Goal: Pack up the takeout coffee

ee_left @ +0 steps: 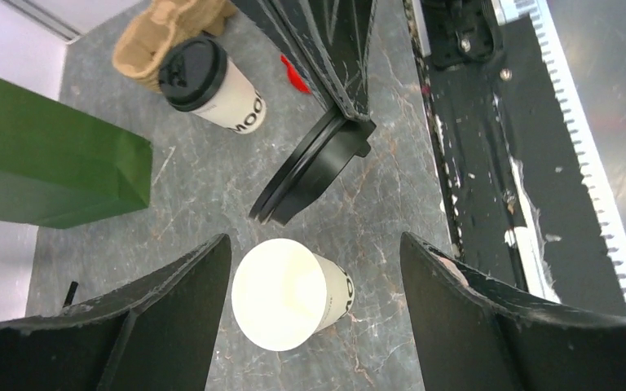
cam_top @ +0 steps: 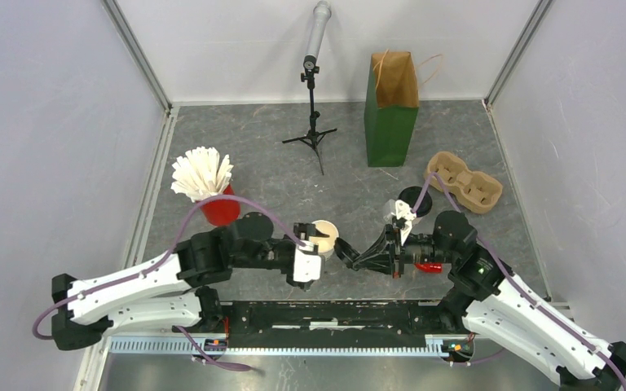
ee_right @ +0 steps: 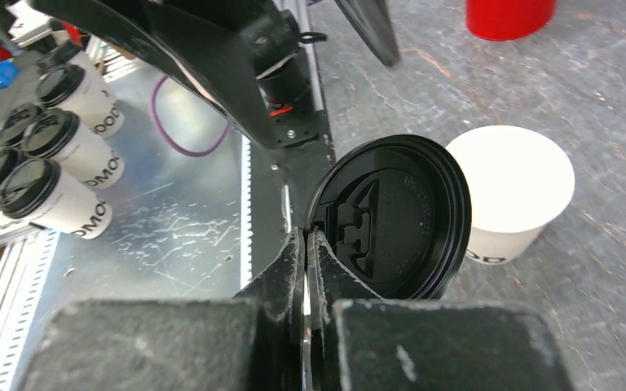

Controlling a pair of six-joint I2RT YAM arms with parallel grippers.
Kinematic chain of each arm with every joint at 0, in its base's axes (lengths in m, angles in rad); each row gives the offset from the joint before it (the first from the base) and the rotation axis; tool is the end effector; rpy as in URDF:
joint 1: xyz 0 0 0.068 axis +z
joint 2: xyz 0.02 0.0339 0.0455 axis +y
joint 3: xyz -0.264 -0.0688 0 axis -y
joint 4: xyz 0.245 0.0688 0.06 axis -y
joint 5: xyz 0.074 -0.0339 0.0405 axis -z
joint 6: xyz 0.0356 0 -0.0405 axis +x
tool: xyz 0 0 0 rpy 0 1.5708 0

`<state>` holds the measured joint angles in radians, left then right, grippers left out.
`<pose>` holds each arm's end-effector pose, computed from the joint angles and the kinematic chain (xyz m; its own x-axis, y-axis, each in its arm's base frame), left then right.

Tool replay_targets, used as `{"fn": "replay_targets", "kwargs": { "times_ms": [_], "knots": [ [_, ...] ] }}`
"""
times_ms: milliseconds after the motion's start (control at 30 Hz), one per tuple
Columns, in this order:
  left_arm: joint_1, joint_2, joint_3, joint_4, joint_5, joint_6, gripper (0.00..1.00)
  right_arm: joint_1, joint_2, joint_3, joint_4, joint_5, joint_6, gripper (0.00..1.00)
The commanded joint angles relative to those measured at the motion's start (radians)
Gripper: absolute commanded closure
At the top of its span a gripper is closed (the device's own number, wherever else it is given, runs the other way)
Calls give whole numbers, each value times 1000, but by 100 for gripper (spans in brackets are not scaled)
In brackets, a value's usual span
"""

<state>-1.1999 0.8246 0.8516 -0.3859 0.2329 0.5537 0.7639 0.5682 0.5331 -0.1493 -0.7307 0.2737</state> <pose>0.0597 -0.1761 0.3358 0.4097 0.3580 -0.8390 0.9049 -0.0435 0.4234 0.0870 0.1162 0.2885 -0.3948 -0.0994 -0.9134 -0.9163 0.1151 0.3835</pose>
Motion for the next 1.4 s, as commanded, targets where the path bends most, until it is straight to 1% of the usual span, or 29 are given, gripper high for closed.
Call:
{"fn": "replay_targets", "kwargs": {
  "times_ms": [0, 133, 333, 533, 700, 767, 800, 900, 1067, 1100, 1167, 1233, 1300, 1333, 1367],
  "knots": [
    [-2, 84, 47, 35, 73, 171, 18, 3, 26, -5, 116, -116, 50, 99],
    [-2, 153, 80, 36, 126, 204, 19, 3, 38, 0, 126, -120, 51, 99],
    [-2, 190, 89, 85, 140, 201, 19, 3, 53, 2, 117, -141, 37, 99],
    [-2, 199, 88, 76, 159, 181, 25, 3, 52, 7, 125, -135, 33, 99],
    [-2, 191, 84, 49, 150, 168, 36, 3, 62, 17, 143, -131, 40, 98],
    [-2, 190, 85, 44, 138, 160, 44, 3, 67, 18, 143, -131, 38, 98],
    [-1, 192, 87, 43, 128, 153, 46, 4, 67, 18, 142, -125, 36, 97],
    [-2, 192, 92, 35, 105, 129, 53, 3, 72, 17, 142, -97, 36, 92],
    [1, 184, 87, 54, 61, 53, 65, 3, 79, 34, 138, -42, 29, 90],
    [2, 183, 85, 60, 44, 27, 66, 3, 76, 37, 135, -23, 27, 88],
    [3, 180, 79, 72, -1, -30, 69, 3, 67, 50, 114, 40, 20, 75],
    [11, 176, 74, 86, -38, -100, 71, 3, 56, 71, 86, 128, 14, 65],
    [22, 170, 69, 109, -72, -179, 72, 3, 38, 92, 61, 211, 0, 49],
    [30, 166, 69, 121, -97, -224, 72, 4, 25, 98, 48, 268, -5, 38],
    [36, 164, 71, 133, -118, -272, 72, 3, 14, 102, 44, 312, -12, 30]
  ]
}}
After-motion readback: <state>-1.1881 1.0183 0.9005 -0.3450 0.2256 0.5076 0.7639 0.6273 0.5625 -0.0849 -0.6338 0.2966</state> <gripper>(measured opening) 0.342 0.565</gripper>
